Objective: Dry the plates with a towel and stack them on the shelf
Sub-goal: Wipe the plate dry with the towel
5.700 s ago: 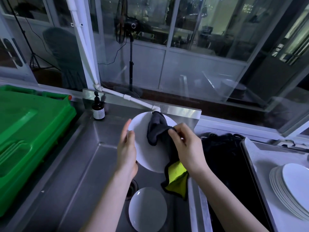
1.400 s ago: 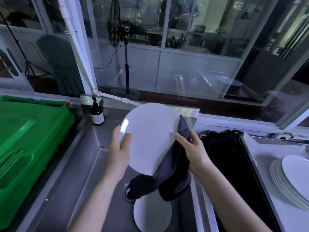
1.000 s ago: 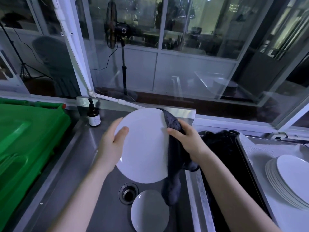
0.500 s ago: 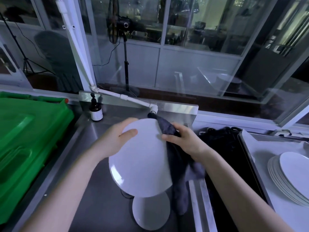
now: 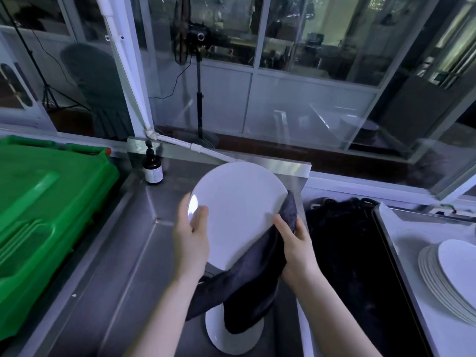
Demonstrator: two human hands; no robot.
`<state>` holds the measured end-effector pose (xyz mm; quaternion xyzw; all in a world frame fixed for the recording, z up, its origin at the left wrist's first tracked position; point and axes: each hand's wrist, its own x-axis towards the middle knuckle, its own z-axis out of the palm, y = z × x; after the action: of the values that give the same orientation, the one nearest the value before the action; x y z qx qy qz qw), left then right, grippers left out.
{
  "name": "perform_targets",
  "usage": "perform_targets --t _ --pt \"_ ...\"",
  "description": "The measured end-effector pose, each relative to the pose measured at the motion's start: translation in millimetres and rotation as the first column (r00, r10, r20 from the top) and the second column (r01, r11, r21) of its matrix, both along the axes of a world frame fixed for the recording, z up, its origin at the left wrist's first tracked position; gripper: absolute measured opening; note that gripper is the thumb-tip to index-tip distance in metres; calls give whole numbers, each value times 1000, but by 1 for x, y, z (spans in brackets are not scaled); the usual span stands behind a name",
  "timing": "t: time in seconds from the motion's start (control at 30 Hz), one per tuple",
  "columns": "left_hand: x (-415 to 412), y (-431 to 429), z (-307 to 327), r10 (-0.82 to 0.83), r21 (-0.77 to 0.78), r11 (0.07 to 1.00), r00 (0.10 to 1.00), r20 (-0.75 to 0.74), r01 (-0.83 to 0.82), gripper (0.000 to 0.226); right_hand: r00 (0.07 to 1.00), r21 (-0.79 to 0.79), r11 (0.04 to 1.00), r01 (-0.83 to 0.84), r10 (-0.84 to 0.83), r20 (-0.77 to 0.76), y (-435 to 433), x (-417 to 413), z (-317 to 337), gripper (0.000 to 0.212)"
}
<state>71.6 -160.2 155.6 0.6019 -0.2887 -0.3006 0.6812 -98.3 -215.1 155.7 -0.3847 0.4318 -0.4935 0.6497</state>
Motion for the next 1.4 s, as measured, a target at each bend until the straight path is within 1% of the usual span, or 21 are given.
perform_targets --t 0.1,0.17,0.23,0.3,0.37,0.47,0.53,0.6,0.7,0.8,0.87,0.93,0.97,1.0,1.07,1.13,1.17,1.2,1.27,1.33,1.4 --pt "19 0 9 -106 37 994 985 138 101 34 992 -99 994 -48 36 -122 -13 -10 15 17" --pt "34 -2 17 -218 78 976 950 223 206 34 953 -222 958 -179 113 -282 -28 -18 34 10" --pt "45 -7 28 -360 149 933 859 363 328 35 808 -320 855 -409 176 -562 -41 -21 57 15" --pt "46 -10 39 -463 218 885 729 504 411 35 638 -291 755 -587 211 -740 -47 -16 69 25" --pt "44 -13 43 -463 203 881 693 553 427 35 622 -260 747 -612 251 -741 -48 -12 73 26" --pt "40 -9 37 -372 103 925 814 446 366 30 751 -292 823 -487 224 -621 -43 -16 63 15" --pt "35 -7 28 -233 41 972 927 294 231 31 882 -278 908 -313 169 -441 -32 -20 45 12" --pt "28 -3 22 -110 15 994 978 180 109 32 968 -178 969 -173 133 -213 -17 -18 23 17" --pt "26 -5 19 -174 55 984 976 131 168 34 989 -54 989 -136 132 -69 -5 -19 6 23" --pt "45 -11 32 -367 131 930 894 256 344 34 962 -83 964 -254 243 -125 -16 -26 19 21" --pt "56 -20 46 -508 228 861 773 379 454 32 907 -167 921 -352 292 -303 -27 -24 35 18" --pt "59 -27 59 -618 341 783 588 522 521 31 815 -217 861 -460 312 -488 -33 -16 50 21" --pt "58 -30 63 -637 364 764 533 557 533 32 790 -216 846 -487 322 -522 -35 -12 54 21" --pt "58 -32 65 -632 356 767 530 565 534 33 788 -215 844 -491 325 -523 -35 -9 57 20" --pt "57 -28 63 -541 251 837 670 507 486 36 816 -251 859 -447 276 -508 -35 -9 59 15" --pt "51 -17 48 -284 101 959 882 375 266 32 898 -274 905 -325 205 -389 -31 -10 53 15" --pt "43 -11 37 -131 53 991 946 298 120 29 948 -250 942 -223 150 -280 -27 -8 47 16" --pt "32 -6 26 -16 28 1000 975 221 10 26 981 -203 972 -119 84 -173 -22 -6 41 17" --pt "6 4 13 47 -20 999 997 63 -45 28 1000 -98 995 16 -17 -16 -10 0 27 17" --pt "-8 6 9 41 -44 998 999 7 -41 37 998 -35 999 20 -17 64 0 6 16 19" --pt "-3 1 7 32 -46 998 999 2 -32 34 998 -19 1000 -24 25 58 1 8 14 19"
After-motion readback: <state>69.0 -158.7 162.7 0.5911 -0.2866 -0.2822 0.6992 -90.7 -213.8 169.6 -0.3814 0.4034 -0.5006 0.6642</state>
